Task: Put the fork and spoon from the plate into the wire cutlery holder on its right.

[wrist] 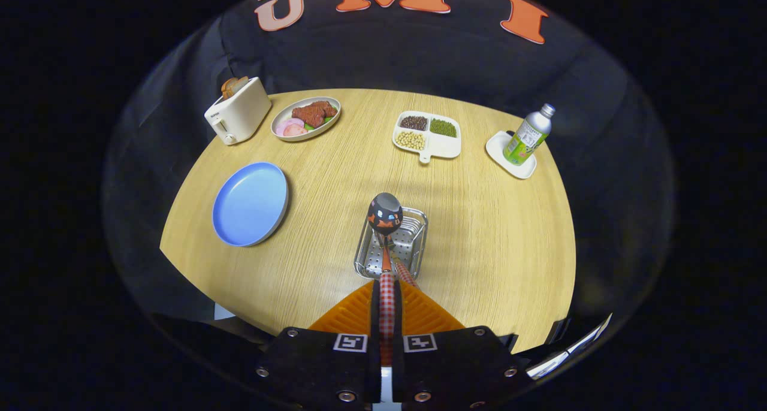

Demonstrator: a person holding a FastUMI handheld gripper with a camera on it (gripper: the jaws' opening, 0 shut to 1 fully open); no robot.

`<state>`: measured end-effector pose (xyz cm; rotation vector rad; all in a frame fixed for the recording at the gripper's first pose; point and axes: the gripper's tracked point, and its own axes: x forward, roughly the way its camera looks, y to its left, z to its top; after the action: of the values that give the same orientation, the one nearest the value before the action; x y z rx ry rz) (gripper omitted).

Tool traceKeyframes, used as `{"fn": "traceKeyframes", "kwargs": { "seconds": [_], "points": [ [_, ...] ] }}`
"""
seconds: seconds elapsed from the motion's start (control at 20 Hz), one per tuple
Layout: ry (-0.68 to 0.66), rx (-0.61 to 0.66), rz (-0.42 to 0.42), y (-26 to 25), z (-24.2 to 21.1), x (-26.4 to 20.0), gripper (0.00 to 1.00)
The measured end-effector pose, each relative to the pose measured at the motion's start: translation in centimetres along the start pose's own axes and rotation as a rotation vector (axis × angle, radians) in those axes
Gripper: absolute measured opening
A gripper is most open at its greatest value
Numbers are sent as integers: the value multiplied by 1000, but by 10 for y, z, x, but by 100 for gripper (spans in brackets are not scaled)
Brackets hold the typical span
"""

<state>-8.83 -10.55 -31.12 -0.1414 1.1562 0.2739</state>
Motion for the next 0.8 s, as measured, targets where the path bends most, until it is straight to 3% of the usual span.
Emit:
{"fn": "traceKeyframes", "kwargs": {
  "seconds": [0.25,0.45,0.8],
  "points": [
    [149,68,45,3,-12,4,8],
    [257,43,19,-5,-17,9,9],
    [409,46,49,0,-16,32,10]
  ]
}}
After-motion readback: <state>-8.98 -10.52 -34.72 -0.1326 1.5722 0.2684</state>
